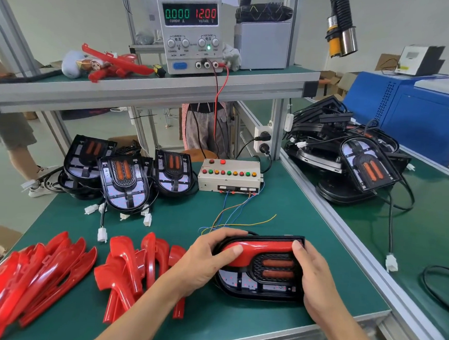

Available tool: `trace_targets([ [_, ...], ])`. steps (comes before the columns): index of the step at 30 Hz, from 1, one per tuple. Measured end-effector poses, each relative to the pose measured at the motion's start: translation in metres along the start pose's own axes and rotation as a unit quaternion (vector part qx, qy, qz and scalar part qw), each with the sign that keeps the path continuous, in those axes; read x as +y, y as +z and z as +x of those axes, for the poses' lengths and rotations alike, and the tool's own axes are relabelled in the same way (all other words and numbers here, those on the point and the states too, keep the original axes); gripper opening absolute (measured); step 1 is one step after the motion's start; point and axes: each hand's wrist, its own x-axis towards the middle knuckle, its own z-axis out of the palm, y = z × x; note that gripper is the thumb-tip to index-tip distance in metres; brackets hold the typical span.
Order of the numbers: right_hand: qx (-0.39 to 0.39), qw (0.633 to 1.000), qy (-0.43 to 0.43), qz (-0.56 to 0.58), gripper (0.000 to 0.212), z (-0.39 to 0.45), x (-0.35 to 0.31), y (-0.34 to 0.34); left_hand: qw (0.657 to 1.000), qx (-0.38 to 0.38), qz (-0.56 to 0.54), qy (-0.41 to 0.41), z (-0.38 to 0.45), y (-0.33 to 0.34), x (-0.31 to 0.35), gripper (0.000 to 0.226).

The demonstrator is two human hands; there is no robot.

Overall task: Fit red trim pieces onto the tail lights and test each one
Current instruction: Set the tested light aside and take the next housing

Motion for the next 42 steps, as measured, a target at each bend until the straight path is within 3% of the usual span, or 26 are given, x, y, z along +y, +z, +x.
trace_targets([
  [19, -0.010, 1.000, 0.004, -0.019, 0.027, 0.001, 0.002, 0.003, 0.999, 0.014, -0.049, -0.015, 0.004, 0.002, -0.005, 0.033],
  [29, -0.005, 0.997, -0.007, -0.076, 0.048, 0.004, 0.006, 0.000, 0.998, 0.018, -0.058, -0.011, 0.006, 0.002, -0.009, 0.034],
  [37, 0.002, 0.993, -0.019, -0.116, 0.046, 0.003, 0.004, 0.001, 0.997, 0.034, -0.061, -0.010, 0.006, 0.004, -0.011, 0.032],
  [42, -0.018, 0.995, 0.017, -0.095, 0.045, 0.001, -0.004, 0.003, 0.998, 0.038, -0.045, -0.014, 0.006, 0.003, -0.012, 0.029],
])
